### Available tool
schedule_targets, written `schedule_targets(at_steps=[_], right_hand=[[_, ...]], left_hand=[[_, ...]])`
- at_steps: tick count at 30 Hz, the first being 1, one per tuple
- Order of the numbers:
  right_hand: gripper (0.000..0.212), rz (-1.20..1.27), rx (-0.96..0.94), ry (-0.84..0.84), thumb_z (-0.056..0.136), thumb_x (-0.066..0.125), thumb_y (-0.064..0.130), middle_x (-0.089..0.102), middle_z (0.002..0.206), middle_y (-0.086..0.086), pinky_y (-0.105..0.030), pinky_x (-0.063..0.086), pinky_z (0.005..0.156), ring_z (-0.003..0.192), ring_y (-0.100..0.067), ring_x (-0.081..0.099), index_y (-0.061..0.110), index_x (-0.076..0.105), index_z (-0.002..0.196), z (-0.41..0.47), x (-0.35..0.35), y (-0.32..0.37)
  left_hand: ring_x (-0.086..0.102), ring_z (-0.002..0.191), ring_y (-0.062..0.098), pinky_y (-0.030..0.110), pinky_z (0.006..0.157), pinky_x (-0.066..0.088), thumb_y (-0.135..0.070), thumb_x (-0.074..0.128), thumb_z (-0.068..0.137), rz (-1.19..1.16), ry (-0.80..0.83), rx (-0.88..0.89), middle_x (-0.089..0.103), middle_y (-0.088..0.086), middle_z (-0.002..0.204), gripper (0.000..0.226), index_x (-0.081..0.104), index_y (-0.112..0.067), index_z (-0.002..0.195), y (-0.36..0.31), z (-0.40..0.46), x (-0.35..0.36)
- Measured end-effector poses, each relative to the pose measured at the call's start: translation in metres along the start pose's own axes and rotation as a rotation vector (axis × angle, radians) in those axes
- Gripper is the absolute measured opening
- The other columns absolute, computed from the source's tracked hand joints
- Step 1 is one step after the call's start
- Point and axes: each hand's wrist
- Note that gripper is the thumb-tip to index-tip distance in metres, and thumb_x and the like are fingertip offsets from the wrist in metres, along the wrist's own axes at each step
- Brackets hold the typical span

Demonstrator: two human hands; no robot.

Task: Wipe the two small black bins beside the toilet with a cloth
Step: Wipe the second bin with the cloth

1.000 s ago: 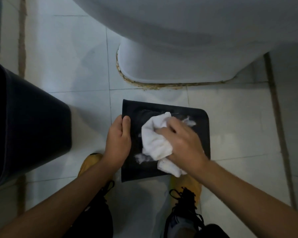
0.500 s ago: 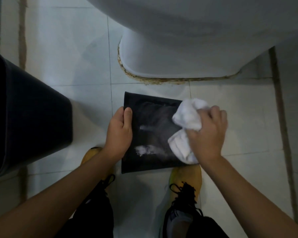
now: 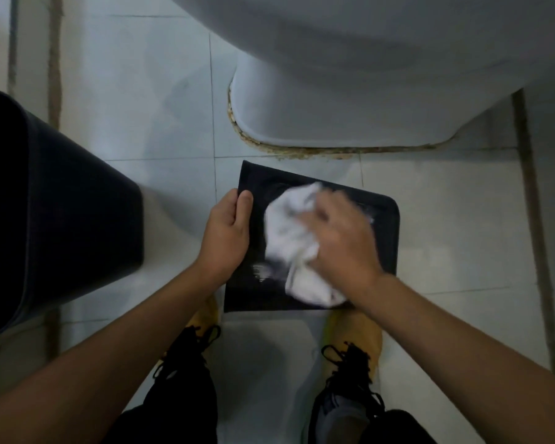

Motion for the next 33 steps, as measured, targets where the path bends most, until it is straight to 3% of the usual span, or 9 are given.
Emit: schedule_targets(at_steps=[4, 11, 15, 18, 21, 24, 26, 28, 33], right_hand=[[0.037, -0.109, 0.547, -0.103, 0.076, 0.055, 0.032, 0.059, 0.112, -0.02, -0.046, 0.051, 0.076, 0.099, -0.038, 0.055, 0.005, 0.065, 0.099, 0.034, -0.01, -0.023], [0.024, -0.02, -0.431, 0.152, 0.086, 0.063, 0.017, 0.058, 0.108, -0.014, -0.041, 0.042, 0.073, 0.089, -0.029, 0.05, 0.014, 0.066, 0.11, -0.018, 0.001, 0.031], [0.022, 0.043, 0.138, -0.09, 0.085, 0.055, 0.019, 0.062, 0.1, -0.02, -0.048, 0.053, 0.071, 0.086, -0.038, 0.058, 0.015, 0.055, 0.107, 0.021, -0.002, -0.001], [0.037, -0.106, 0.468, -0.107, 0.072, 0.076, 0.016, 0.06, 0.111, -0.022, -0.052, 0.053, 0.075, 0.097, -0.041, 0.056, 0.002, 0.065, 0.104, 0.035, -0.007, -0.01], [0.056, -0.146, -0.007, 0.029, 0.07, 0.081, 0.02, 0.055, 0.118, -0.019, -0.046, 0.047, 0.078, 0.095, -0.036, 0.053, 0.01, 0.063, 0.121, -0.004, -0.001, 0.026], [0.017, -0.004, -0.477, 0.157, 0.086, 0.07, 0.019, 0.042, 0.11, -0.005, -0.039, 0.036, 0.071, 0.086, -0.025, 0.043, 0.017, 0.07, 0.103, -0.041, 0.004, 0.054], [0.012, -0.012, -0.549, 0.18, 0.091, 0.066, 0.018, 0.042, 0.106, -0.004, -0.038, 0.036, 0.071, 0.084, -0.024, 0.042, 0.019, 0.072, 0.1, -0.041, 0.004, 0.047], [0.021, -0.052, -0.401, 0.118, 0.084, 0.073, 0.015, 0.055, 0.104, -0.009, -0.04, 0.043, 0.07, 0.083, -0.026, 0.05, 0.015, 0.073, 0.105, -0.036, 0.004, 0.029], [0.02, -0.012, 0.56, -0.187, 0.075, 0.066, 0.015, 0.056, 0.098, -0.019, -0.047, 0.052, 0.07, 0.09, -0.036, 0.053, 0.002, 0.059, 0.089, -0.013, -0.019, -0.031]], left_hand=[[0.048, 0.059, 0.004, 0.018, 0.054, 0.04, -0.028, 0.036, 0.106, 0.01, 0.012, -0.025, 0.054, 0.004, 0.071, 0.037, 0.054, -0.005, 0.082, -0.004, 0.004, 0.0], [0.04, 0.056, 0.006, 0.021, 0.051, 0.035, -0.022, 0.039, 0.106, -0.071, 0.017, -0.004, 0.044, 0.005, 0.065, 0.037, 0.047, -0.004, 0.074, 0.004, -0.002, -0.002], [0.043, 0.057, 0.001, 0.015, 0.054, 0.037, -0.023, 0.038, 0.106, -0.069, 0.029, -0.029, 0.048, -0.001, 0.067, 0.035, 0.049, -0.009, 0.076, -0.002, 0.001, -0.002], [0.046, 0.059, 0.0, 0.014, 0.055, 0.039, -0.025, 0.037, 0.106, -0.093, 0.037, -0.057, 0.051, 0.0, 0.07, 0.036, 0.052, -0.005, 0.081, -0.006, 0.003, -0.001], [0.047, 0.059, 0.002, 0.016, 0.055, 0.041, -0.025, 0.037, 0.106, -0.115, 0.06, -0.063, 0.052, 0.001, 0.071, 0.034, 0.054, -0.006, 0.082, -0.005, 0.007, -0.002], [0.043, 0.06, 0.006, 0.02, 0.054, 0.039, -0.027, 0.037, 0.106, -0.13, 0.059, -0.067, 0.047, 0.002, 0.069, 0.038, 0.052, -0.002, 0.082, -0.002, 0.007, -0.002], [0.04, 0.059, 0.007, 0.022, 0.053, 0.036, -0.027, 0.037, 0.106, -0.131, 0.044, -0.052, 0.043, 0.004, 0.068, 0.039, 0.048, -0.001, 0.079, -0.002, 0.004, -0.002], [0.041, 0.059, 0.007, 0.021, 0.053, 0.037, -0.026, 0.037, 0.106, -0.125, 0.045, -0.044, 0.043, 0.004, 0.068, 0.037, 0.048, -0.003, 0.078, -0.002, 0.003, -0.005], [0.048, 0.065, 0.006, 0.021, 0.058, 0.041, -0.029, 0.036, 0.106, -0.121, 0.039, -0.073, 0.051, 0.007, 0.076, 0.04, 0.052, 0.003, 0.086, -0.004, 0.004, -0.003]])
Point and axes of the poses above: each hand's wrist, its own z-axis towards the middle knuckle, its own x-axis out of the palm, y = z × x
